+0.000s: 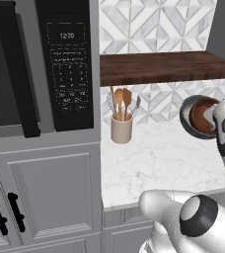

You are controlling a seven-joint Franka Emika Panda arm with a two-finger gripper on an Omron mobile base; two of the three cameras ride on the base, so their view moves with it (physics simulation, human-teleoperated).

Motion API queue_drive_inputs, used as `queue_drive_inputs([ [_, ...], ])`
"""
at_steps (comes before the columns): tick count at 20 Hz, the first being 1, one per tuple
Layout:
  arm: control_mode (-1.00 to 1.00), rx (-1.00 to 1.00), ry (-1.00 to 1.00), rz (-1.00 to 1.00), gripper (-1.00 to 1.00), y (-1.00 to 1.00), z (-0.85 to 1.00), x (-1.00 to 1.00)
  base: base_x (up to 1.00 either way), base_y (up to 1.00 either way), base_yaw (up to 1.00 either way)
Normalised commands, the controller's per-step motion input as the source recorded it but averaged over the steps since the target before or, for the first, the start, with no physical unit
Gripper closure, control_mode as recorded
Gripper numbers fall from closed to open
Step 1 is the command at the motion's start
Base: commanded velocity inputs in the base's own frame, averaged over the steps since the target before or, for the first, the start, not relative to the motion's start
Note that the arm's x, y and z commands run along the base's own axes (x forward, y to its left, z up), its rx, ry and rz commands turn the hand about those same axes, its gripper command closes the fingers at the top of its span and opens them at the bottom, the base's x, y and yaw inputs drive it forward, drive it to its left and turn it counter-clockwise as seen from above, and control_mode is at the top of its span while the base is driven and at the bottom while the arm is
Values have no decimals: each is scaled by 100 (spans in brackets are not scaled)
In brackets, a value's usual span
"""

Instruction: Pick up the bowls on the counter and stack them on top of one another in the open cabinet. Place the smaller bowl on top of the larger bowl.

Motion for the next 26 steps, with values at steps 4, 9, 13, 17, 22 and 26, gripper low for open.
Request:
queue_drive_inputs([
  [4, -100, 0, -21, 0, 100, 8, 100, -52, 0, 0, 0],
  [9, -100, 0, -24, 0, 100, 9, 100, -7, 0, 0, 0],
  [13, -100, 0, -20, 0, 100, 19, 100, 13, 0, 0, 0],
  [17, -100, 0, -5, 0, 100, 26, 100, 40, 0, 0, 0],
  [22, -100, 0, 1, 0, 100, 34, 100, 88, 0, 0, 0],
  [26, -100, -3, 19, 0, 100, 33, 46, 93, 0, 0, 0],
])
